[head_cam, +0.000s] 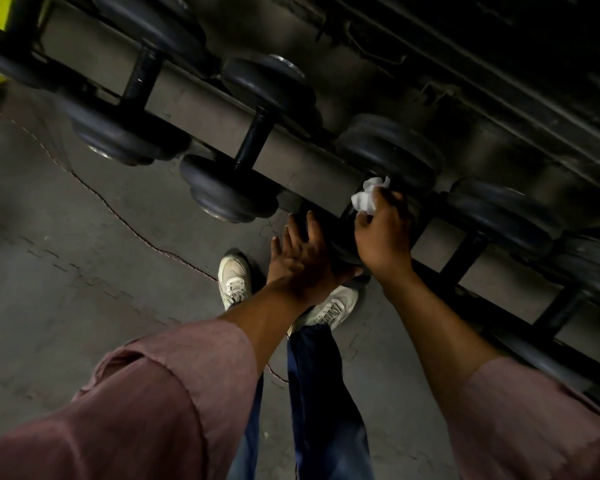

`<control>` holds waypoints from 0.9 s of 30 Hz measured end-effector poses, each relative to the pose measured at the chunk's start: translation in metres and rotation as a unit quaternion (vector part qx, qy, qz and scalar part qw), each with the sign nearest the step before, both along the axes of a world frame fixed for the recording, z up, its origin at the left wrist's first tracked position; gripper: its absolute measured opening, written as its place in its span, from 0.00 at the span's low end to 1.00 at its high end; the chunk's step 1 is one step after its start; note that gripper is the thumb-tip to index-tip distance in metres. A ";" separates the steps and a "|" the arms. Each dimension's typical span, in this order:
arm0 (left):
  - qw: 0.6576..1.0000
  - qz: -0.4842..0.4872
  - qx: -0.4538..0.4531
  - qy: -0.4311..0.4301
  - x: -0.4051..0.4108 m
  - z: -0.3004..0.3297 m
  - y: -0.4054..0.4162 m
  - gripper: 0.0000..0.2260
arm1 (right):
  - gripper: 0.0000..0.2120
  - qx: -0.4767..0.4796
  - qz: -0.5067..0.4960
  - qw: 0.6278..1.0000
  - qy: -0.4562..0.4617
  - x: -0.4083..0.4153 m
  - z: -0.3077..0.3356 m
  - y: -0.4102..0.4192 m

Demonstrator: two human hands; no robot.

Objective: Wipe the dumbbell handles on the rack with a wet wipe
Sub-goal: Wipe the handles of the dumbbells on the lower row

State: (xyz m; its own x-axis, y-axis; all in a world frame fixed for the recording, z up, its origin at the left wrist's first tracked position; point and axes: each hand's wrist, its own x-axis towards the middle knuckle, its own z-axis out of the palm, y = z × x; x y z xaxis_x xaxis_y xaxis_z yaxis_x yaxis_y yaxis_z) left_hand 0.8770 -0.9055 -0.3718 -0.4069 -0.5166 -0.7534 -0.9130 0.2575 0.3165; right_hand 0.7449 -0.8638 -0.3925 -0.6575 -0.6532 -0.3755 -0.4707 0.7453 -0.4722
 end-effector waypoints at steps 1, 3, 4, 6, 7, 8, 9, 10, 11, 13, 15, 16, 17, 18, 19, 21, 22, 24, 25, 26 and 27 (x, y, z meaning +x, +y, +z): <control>1.000 0.001 -0.001 0.001 0.000 0.000 0.000 0.56 | 0.18 0.006 -0.015 1.000 -0.002 0.000 0.000 -0.003; 1.000 0.003 -0.002 0.003 0.000 -0.001 0.000 0.56 | 0.19 0.028 -0.060 0.997 -0.029 -0.001 0.000 -0.008; 1.000 0.004 -0.004 0.005 0.000 -0.001 0.000 0.56 | 0.20 0.034 -0.088 0.994 -0.057 -0.002 0.000 -0.010; 1.000 0.003 -0.007 0.005 0.000 -0.002 0.001 0.56 | 0.20 0.020 -0.146 0.982 -0.120 -0.005 -0.002 -0.012; 1.000 0.002 -0.007 0.003 0.000 -0.003 0.001 0.56 | 0.19 0.010 -0.173 0.974 -0.145 -0.006 -0.002 -0.013; 1.000 0.002 -0.005 0.001 0.000 -0.003 0.001 0.56 | 0.17 0.000 -0.194 0.967 -0.166 -0.007 -0.004 -0.013; 1.000 0.002 -0.003 -0.001 0.000 -0.003 0.001 0.56 | 0.16 -0.006 -0.211 0.960 -0.186 -0.009 -0.007 -0.014; 1.000 0.002 -0.003 -0.001 0.000 -0.003 0.001 0.56 | 0.17 -0.005 -0.227 0.951 -0.211 -0.011 -0.010 -0.014; 1.000 0.002 -0.006 0.000 0.000 -0.003 0.001 0.57 | 0.17 0.007 -0.241 0.939 -0.243 -0.013 -0.013 -0.014; 1.000 0.003 -0.010 0.005 0.000 -0.002 0.001 0.56 | 0.15 0.050 -0.260 0.919 -0.291 -0.018 -0.020 -0.012; 1.000 0.004 -0.011 0.011 0.001 -0.003 0.001 0.56 | 0.12 0.100 -0.265 0.909 -0.306 -0.022 -0.023 -0.006; 1.000 0.006 -0.014 0.014 0.001 -0.004 0.002 0.56 | 0.11 0.121 -0.256 0.908 -0.311 -0.021 -0.021 -0.003; 1.000 0.007 -0.018 0.017 0.001 -0.005 0.002 0.56 | 0.12 0.128 -0.239 0.910 -0.312 -0.019 -0.021 0.000; 1.000 0.009 -0.022 0.020 0.002 -0.006 0.002 0.56 | 0.17 0.132 -0.208 0.919 -0.307 -0.018 -0.021 0.005; 0.999 0.009 -0.023 0.021 0.002 -0.007 0.002 0.56 | 0.21 0.130 -0.171 0.930 -0.297 -0.016 -0.022 0.009; 1.000 0.009 -0.023 0.019 0.001 -0.007 0.003 0.56 | 0.21 0.119 -0.122 0.943 -0.286 -0.015 -0.021 0.013; 1.000 0.007 -0.023 0.018 0.001 -0.007 0.003 0.56 | 0.19 0.116 -0.120 0.945 -0.283 -0.017 -0.025 0.013; 1.000 0.002 -0.023 0.017 0.001 -0.006 0.002 0.56 | 0.15 0.117 -0.134 0.942 -0.284 -0.021 -0.029 0.008; 1.000 0.000 -0.021 0.016 0.001 -0.006 0.002 0.56 | 0.15 0.123 -0.149 0.938 -0.289 -0.023 -0.032 0.004; 1.000 -0.002 -0.019 0.014 0.001 -0.005 0.001 0.56 | 0.14 0.121 -0.175 0.928 -0.306 -0.025 -0.032 0.001; 1.000 -0.006 -0.017 0.012 0.001 -0.003 0.001 0.56 | 0.14 0.105 -0.203 0.915 -0.334 -0.027 -0.033 -0.002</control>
State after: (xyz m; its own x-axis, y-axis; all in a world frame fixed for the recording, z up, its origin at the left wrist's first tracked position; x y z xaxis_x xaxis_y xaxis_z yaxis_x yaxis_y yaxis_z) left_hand 0.8782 -0.9044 -0.3752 -0.4306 -0.5362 -0.7260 -0.9022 0.2794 0.3287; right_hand 0.7181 -0.8657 -0.4256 -0.4088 -0.2742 -0.8705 0.2059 0.9015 -0.3807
